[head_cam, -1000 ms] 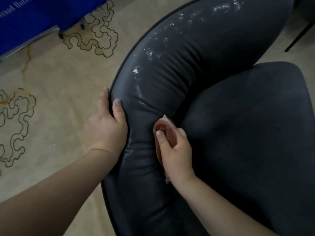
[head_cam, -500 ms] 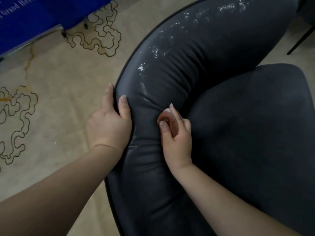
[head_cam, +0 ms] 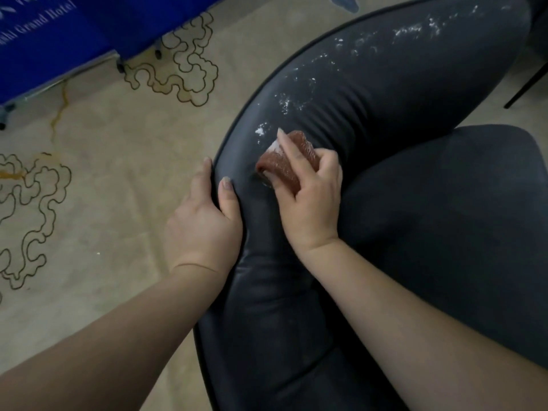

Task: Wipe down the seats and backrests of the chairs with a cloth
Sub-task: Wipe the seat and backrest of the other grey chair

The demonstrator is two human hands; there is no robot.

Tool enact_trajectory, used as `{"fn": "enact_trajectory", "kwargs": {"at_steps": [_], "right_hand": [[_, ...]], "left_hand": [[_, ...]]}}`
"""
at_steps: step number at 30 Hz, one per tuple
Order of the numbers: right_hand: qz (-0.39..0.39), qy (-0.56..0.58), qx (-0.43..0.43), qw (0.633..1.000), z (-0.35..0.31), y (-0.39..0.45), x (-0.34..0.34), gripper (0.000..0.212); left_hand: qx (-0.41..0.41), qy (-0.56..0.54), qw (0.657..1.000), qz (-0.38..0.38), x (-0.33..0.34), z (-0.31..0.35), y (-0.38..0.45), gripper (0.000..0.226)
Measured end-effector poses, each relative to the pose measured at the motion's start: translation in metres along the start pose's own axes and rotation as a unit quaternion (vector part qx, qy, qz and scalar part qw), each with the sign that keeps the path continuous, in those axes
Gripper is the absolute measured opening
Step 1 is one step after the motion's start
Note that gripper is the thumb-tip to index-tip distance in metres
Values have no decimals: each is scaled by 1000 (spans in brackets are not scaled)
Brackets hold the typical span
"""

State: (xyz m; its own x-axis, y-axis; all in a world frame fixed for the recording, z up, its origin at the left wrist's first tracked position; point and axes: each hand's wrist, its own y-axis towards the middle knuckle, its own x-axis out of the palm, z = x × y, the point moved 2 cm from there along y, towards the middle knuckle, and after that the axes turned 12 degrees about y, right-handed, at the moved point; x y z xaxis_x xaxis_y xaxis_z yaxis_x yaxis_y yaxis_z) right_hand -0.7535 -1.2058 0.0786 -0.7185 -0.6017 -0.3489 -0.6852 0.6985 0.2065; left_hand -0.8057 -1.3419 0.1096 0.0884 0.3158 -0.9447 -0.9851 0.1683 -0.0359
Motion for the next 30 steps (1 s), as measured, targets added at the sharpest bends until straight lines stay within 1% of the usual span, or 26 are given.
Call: {"fn": "enact_trajectory", "kwargs": {"at_steps": [2,4,6,10,11,12,14,15,16,18,19,20,23,25,27,28,30], "right_hand": [[-11,29,0,1000,3,-23,-5,54],[-36,44,-17,998,3,-48,-12,56],[-36,39,-30,998,6,-42,-12,56],[1,1,-35,999,2,1,4,53],[6,8,-40,999,3,5,6,52],[14,34,-36,999,8,6,6,50],[53,118,6,992,17,-5,-1,45],[70,139,18,988,20,-15,-6,45],[65,136,13,988,20,-25,-10,47],[-9,106,-31,994,17,-40,-10,53],[-35,89,-54,994,16,-37,-8,54],[-40,69,-67,995,15,-27,-5,53],[-3,22,-79,997,14,10,3,49],[9,59,-63,996,20,14,1,47],[28,115,-22,993,26,-5,-8,46],[32,121,-15,992,28,-20,-12,47],[-1,111,-24,994,25,-47,-13,52]], "left_hand": [[-2,-3,1000,0,0,1,-1,62],[-4,1,1000,3,-1,2,-1,61],[-3,10,1000,3,-1,2,0,60],[-1,12,1000,5,-2,4,0,60],[-1,13,1000,6,-2,3,0,60],[-1,17,1000,5,-2,3,0,59],[3,22,1000,4,-2,3,-1,58],[4,21,1000,3,-3,3,-2,56],[3,21,1000,3,-3,3,-2,55],[-1,25,1000,2,-3,2,-1,53],[-3,28,1000,1,-2,2,-1,51],[-4,30,1000,0,-2,2,0,50],[-3,30,1000,3,-2,2,1,48],[-5,32,999,0,-1,1,1,48],[-6,18,1000,-4,-1,-1,0,48],[-5,12,1000,-4,-1,-1,-1,48],[-2,9,1000,-2,0,-1,0,49]]}}
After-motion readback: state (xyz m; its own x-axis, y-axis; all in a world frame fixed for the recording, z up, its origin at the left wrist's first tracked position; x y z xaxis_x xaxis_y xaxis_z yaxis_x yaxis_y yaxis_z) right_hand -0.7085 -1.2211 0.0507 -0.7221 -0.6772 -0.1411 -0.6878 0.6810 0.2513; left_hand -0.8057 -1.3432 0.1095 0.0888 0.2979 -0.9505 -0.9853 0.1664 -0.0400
